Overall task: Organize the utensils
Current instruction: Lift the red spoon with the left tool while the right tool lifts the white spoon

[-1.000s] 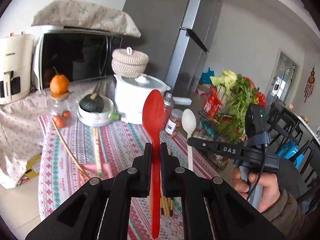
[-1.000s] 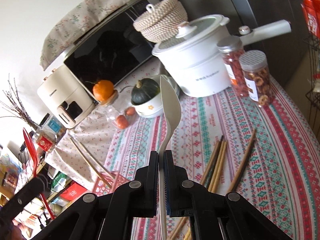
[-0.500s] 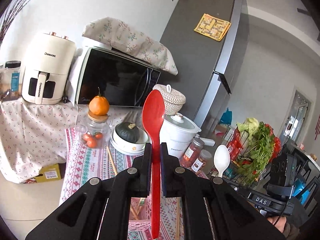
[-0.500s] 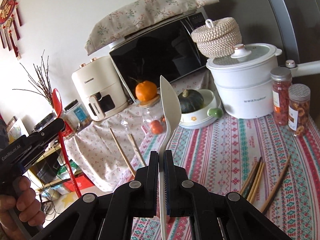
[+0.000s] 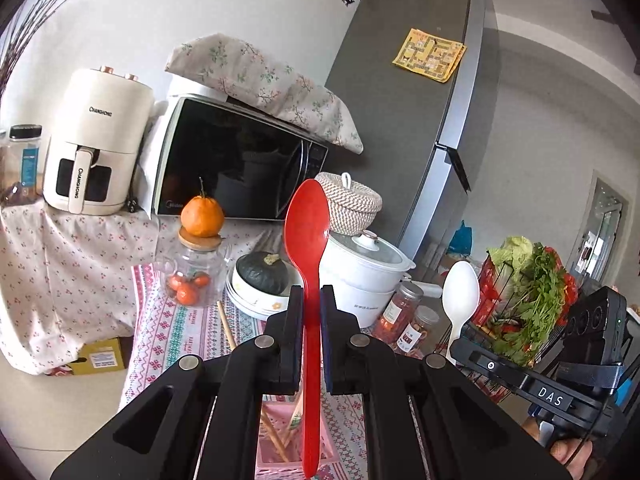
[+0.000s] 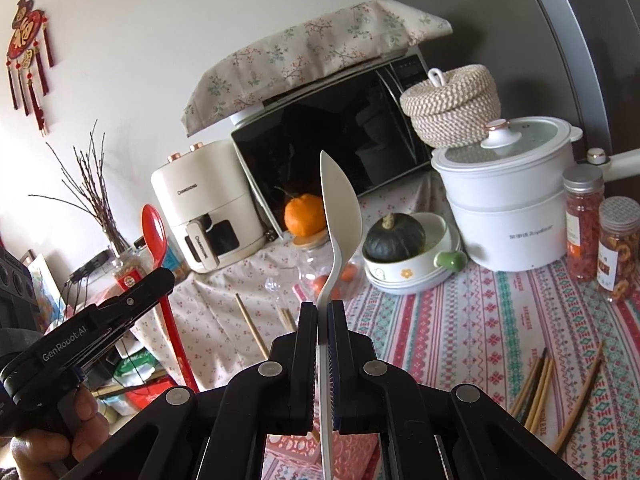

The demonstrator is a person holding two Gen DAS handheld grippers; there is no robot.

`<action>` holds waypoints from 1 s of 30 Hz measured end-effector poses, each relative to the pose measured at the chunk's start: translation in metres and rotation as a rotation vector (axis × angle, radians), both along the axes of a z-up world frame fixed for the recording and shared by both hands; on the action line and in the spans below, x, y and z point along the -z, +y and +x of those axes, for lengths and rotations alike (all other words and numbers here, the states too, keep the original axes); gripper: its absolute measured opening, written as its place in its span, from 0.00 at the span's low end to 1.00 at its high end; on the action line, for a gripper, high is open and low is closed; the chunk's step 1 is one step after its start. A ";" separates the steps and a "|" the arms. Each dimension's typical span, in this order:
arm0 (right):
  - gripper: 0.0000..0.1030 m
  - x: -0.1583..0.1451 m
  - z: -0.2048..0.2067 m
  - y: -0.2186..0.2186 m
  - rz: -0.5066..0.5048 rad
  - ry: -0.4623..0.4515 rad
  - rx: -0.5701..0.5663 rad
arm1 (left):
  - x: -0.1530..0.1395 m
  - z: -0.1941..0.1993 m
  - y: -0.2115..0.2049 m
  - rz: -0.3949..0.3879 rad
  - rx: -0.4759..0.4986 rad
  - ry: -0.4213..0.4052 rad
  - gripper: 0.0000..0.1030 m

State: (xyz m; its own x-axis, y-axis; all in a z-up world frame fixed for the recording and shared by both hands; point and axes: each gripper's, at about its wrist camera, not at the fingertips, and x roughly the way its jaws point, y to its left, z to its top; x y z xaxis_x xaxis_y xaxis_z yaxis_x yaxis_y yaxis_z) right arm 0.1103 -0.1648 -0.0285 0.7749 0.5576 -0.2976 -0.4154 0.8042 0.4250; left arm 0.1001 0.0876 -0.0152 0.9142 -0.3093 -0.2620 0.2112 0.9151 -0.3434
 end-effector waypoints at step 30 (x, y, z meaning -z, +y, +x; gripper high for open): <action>0.04 0.039 0.018 0.059 -0.009 -0.042 0.072 | 0.065 0.025 -0.019 0.119 -0.096 0.060 0.08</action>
